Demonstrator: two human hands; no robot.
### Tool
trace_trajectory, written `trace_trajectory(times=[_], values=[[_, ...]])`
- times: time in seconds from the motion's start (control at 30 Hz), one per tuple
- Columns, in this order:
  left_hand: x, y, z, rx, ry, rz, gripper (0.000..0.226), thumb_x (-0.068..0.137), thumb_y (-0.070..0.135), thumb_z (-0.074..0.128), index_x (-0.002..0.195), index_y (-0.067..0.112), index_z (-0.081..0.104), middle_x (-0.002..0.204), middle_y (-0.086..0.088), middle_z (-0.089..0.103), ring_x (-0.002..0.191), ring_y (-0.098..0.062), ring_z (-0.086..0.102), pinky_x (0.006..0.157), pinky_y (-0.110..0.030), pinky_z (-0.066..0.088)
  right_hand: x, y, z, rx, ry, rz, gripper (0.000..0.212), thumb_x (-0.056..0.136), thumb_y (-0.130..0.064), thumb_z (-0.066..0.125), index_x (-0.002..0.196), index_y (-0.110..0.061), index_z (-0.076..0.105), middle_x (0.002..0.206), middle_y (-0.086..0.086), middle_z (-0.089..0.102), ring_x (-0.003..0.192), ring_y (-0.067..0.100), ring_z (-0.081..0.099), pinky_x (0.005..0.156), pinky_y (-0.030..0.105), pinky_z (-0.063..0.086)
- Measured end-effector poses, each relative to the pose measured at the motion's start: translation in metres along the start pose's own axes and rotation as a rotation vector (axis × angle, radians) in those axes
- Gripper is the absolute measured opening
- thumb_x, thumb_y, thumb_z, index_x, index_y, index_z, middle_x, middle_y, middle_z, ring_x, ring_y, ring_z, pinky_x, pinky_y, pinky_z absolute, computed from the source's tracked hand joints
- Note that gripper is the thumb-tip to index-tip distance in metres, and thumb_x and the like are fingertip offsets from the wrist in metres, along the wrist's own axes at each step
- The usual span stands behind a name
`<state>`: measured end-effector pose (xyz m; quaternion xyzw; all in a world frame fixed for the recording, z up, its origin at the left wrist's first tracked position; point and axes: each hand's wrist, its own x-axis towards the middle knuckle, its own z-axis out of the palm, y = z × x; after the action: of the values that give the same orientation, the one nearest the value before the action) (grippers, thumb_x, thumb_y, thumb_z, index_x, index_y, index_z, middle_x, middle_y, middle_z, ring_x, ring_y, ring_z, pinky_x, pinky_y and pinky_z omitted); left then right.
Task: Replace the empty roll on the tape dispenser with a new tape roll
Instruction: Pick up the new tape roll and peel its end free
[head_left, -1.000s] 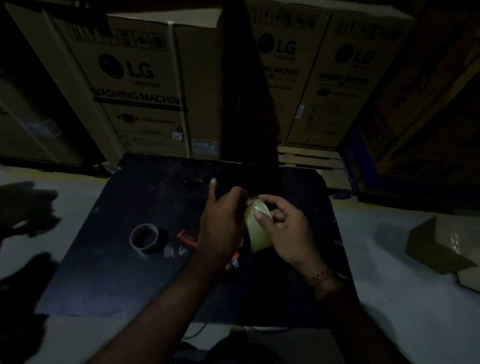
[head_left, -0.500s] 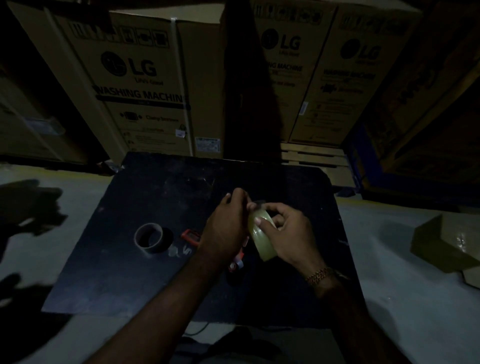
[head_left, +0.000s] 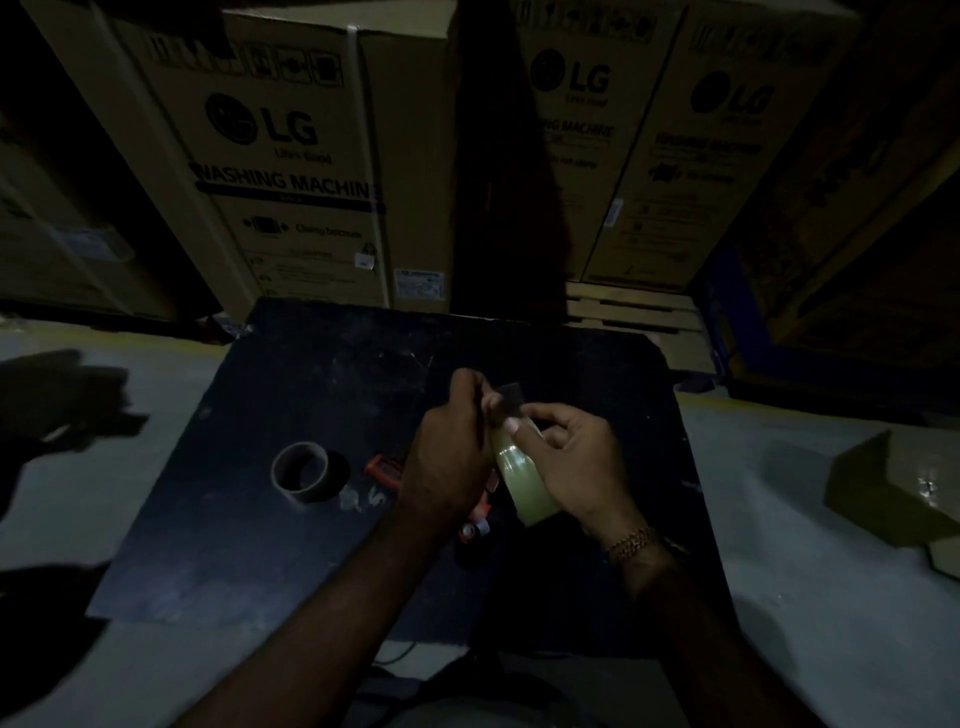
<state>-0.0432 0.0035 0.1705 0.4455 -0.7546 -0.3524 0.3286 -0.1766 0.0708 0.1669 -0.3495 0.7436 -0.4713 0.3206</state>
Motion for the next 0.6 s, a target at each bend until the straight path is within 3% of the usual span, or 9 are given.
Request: trace_trajectory(times=[0.1, 0.3, 0.43, 0.53, 0.6], values=[[0.0, -0.001, 0.002, 0.004, 0.015, -0.002, 0.01, 0.103, 0.041, 0.045, 0.101, 0.031, 0.042, 0.07, 0.007, 0.064, 0.057, -0.003, 0.062, 0.048, -0.018, 0.042, 0.0, 0.003, 0.002, 0.037, -0.013, -0.014, 0.023, 0.09, -0.037, 0.079, 0.111, -0.028, 0.077, 0.074, 0.004, 0.078, 0.073, 0.026, 0.077, 0.067, 0.041, 0.063], [0.002, -0.002, 0.004, -0.008, 0.037, 0.006, 0.017, 0.104, 0.041, 0.043, 0.105, 0.024, 0.046, 0.071, 0.002, 0.065, 0.058, -0.012, 0.064, 0.053, -0.038, 0.052, 0.002, 0.01, 0.001, 0.086, -0.072, -0.015, 0.021, 0.091, -0.039, 0.077, 0.109, -0.029, 0.077, 0.084, 0.007, 0.081, 0.082, 0.03, 0.079, 0.079, 0.057, 0.065], [0.004, -0.004, 0.005, -0.001, 0.026, 0.011, 0.015, 0.106, 0.039, 0.046, 0.103, 0.024, 0.045, 0.073, 0.002, 0.065, 0.06, -0.014, 0.064, 0.056, -0.043, 0.054, 0.002, 0.012, 0.003, 0.046, -0.056, -0.023, 0.027, 0.09, -0.046, 0.076, 0.112, -0.03, 0.076, 0.081, 0.007, 0.079, 0.079, 0.03, 0.078, 0.077, 0.055, 0.065], [0.004, -0.001, 0.002, -0.006, -0.037, 0.055, 0.012, 0.105, 0.036, 0.05, 0.101, 0.026, 0.045, 0.078, 0.006, 0.065, 0.065, -0.004, 0.063, 0.056, -0.033, 0.048, 0.003, 0.015, 0.004, 0.031, -0.029, -0.038, 0.04, 0.082, -0.06, 0.071, 0.112, -0.034, 0.077, 0.081, 0.013, 0.076, 0.082, 0.038, 0.075, 0.075, 0.058, 0.063], [0.006, -0.002, 0.0, 0.0, -0.056, 0.061, 0.011, 0.105, 0.036, 0.05, 0.102, 0.027, 0.044, 0.079, 0.008, 0.065, 0.064, -0.001, 0.062, 0.055, -0.027, 0.044, 0.001, 0.019, 0.004, 0.046, -0.038, -0.037, 0.044, 0.082, -0.059, 0.069, 0.117, -0.033, 0.076, 0.085, 0.012, 0.078, 0.085, 0.037, 0.075, 0.077, 0.057, 0.063]])
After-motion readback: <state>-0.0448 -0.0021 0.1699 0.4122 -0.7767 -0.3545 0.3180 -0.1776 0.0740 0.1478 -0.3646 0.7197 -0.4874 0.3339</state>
